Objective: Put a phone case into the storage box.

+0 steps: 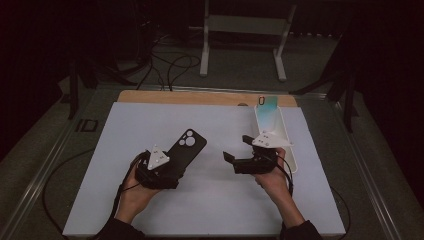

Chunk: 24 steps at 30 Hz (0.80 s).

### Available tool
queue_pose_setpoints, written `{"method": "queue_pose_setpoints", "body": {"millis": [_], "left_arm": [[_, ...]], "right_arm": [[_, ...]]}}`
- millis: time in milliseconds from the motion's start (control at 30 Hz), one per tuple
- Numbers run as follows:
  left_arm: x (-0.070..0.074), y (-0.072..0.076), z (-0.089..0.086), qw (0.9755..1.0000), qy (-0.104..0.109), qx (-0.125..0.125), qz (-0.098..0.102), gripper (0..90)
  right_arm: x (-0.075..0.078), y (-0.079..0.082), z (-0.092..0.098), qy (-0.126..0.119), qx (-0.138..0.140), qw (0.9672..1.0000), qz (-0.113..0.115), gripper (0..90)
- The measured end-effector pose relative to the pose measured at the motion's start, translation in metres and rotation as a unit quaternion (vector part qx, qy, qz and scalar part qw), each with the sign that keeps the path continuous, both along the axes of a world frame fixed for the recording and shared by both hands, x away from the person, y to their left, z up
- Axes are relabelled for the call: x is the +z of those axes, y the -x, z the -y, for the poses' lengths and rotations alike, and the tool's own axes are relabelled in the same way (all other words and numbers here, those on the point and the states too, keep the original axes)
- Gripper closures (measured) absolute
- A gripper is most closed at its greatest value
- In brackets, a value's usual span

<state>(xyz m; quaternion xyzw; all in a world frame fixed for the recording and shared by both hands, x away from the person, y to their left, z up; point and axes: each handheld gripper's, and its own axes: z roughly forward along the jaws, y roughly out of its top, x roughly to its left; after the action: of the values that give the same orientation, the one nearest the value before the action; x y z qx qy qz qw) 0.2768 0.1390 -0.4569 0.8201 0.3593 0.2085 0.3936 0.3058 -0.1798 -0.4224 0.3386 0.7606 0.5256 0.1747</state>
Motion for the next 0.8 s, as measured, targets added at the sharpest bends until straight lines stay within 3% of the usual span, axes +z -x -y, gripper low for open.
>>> {"method": "queue_pose_setpoints", "body": {"millis": [800], "left_arm": [[0.008,0.005,0.015,0.9991,0.015,-0.035,0.019,16.1]], "right_arm": [[-0.001,-0.013,-0.037,-0.028,0.042,0.998,-0.037,9.3]]}}
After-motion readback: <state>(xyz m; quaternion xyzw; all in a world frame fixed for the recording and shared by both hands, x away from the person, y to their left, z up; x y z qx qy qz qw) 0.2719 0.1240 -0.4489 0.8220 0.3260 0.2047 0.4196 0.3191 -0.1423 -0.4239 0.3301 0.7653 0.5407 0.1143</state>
